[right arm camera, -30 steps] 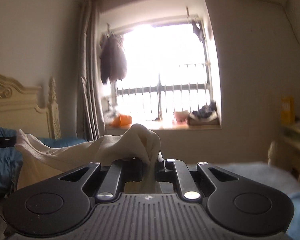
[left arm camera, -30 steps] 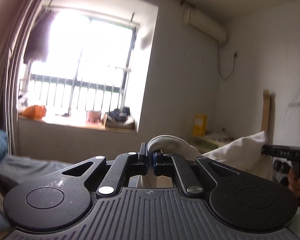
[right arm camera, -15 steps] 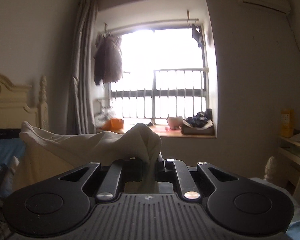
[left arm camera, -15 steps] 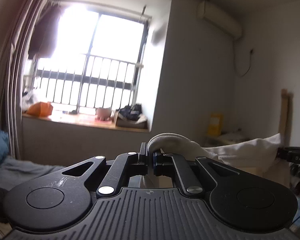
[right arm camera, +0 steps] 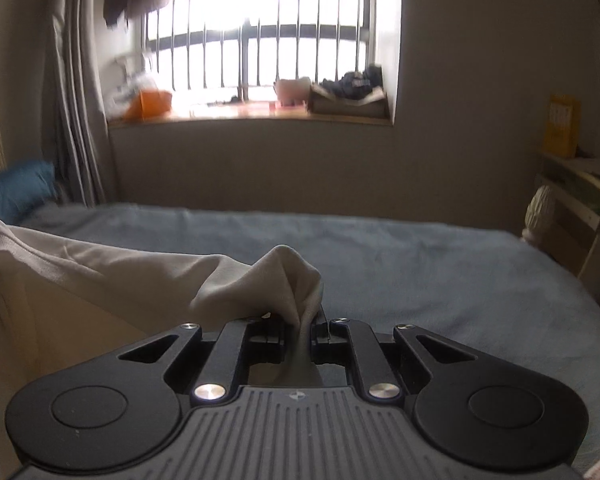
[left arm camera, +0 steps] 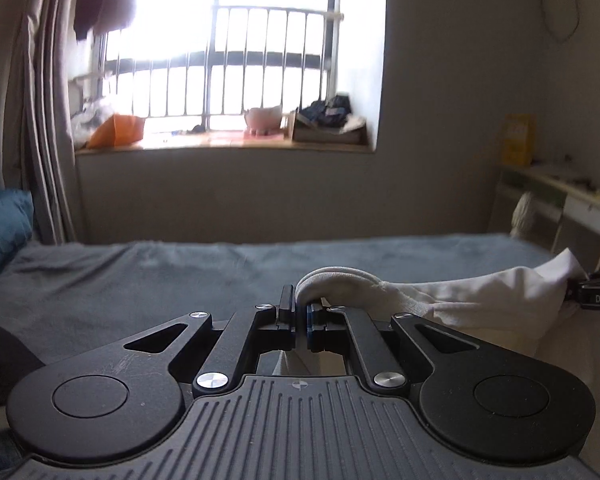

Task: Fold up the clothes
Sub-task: 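Lower the sweatshirt onto the bed and open both grippers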

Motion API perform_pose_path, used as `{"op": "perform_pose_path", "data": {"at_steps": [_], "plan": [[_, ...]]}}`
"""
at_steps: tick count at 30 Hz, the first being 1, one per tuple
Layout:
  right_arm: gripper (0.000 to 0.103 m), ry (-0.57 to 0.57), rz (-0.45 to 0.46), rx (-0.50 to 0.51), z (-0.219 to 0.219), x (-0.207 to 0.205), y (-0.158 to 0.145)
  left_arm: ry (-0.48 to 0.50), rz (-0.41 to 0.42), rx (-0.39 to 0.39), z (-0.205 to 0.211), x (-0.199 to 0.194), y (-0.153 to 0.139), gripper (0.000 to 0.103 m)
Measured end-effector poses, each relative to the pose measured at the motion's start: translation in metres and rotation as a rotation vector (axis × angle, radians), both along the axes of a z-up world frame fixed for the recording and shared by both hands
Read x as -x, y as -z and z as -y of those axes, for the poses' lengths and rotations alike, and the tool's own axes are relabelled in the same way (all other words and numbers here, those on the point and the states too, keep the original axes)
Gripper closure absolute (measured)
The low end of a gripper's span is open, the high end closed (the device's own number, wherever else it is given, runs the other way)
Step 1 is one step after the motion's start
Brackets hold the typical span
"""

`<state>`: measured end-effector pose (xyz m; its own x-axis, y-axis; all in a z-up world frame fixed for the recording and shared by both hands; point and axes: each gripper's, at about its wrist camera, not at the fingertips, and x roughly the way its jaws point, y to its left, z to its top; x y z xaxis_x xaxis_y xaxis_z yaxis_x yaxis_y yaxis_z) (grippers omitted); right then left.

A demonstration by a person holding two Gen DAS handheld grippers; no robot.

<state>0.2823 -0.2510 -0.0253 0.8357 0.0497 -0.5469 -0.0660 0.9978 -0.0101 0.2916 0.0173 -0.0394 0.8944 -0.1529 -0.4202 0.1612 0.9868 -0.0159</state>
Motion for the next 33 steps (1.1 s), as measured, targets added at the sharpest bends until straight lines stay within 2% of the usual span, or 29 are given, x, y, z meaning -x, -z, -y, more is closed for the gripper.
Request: {"op": "perform_pose_path", "data": {"at_steps": [2, 6, 8, 9, 10, 11, 13, 14, 16, 19, 22, 24, 28, 31, 33], "plan": [[0.092, 0.013, -0.047, 0.005, -0.003, -0.016, 0.02, -0.022, -0.039, -0.039, 0.006, -0.012, 0.015, 0.099], [0.091, 0.048, -0.14, -0.003, -0.007, -0.046, 0.059, -0.057, -0.169, -0.045, 0.011, -0.026, 0.046, 0.095], [0.087, 0.078, -0.202, -0.04, -0.003, -0.057, 0.076, -0.093, -0.25, -0.057, 0.011, -0.034, 0.061, 0.083], [0.085, 0.098, -0.246, -0.06, 0.0, -0.062, 0.084, -0.105, -0.267, -0.054, 0.009, -0.032, 0.064, 0.073], [0.07, 0.119, -0.29, -0.079, 0.003, -0.068, 0.091, -0.116, -0.281, -0.049, 0.007, -0.03, 0.066, 0.063], [0.055, 0.132, -0.332, -0.092, 0.005, -0.07, 0.097, -0.126, -0.295, -0.044, 0.006, -0.027, 0.069, 0.06], [0.047, 0.146, -0.388, -0.103, 0.008, -0.071, 0.106, -0.148, -0.323, -0.035, 0.002, -0.022, 0.074, 0.051], [0.039, 0.137, -0.389, -0.101, 0.01, -0.067, 0.105, -0.148, -0.323, -0.026, -0.001, -0.018, 0.07, 0.05], [0.032, 0.127, -0.384, -0.11, 0.018, -0.059, 0.101, -0.144, -0.317, -0.001, -0.007, -0.008, 0.06, 0.048], [0.03, 0.117, -0.38, -0.179, 0.041, -0.037, 0.086, -0.126, -0.303, 0.066, -0.018, 0.01, 0.039, 0.042], [0.03, 0.074, -0.346, -0.29, 0.065, 0.005, 0.063, -0.03, -0.314, 0.12, -0.031, 0.049, 0.016, 0.04], [0.03, 0.007, -0.304, -0.338, 0.071, 0.044, 0.045, 0.041, -0.323, 0.115, -0.034, 0.081, 0.005, 0.04], [0.03, -0.194, -0.277, -0.465, 0.065, 0.13, 0.012, 0.205, -0.341, 0.119, -0.034, 0.155, -0.008, 0.039], [0.03, -0.282, -0.3, -0.525, 0.044, 0.174, 0.007, 0.296, -0.359, 0.124, -0.019, 0.197, -0.003, 0.039], [0.034, -0.339, -0.316, -0.565, 0.03, 0.203, 0.005, 0.337, -0.371, 0.114, -0.007, 0.219, 0.003, 0.039]]}}
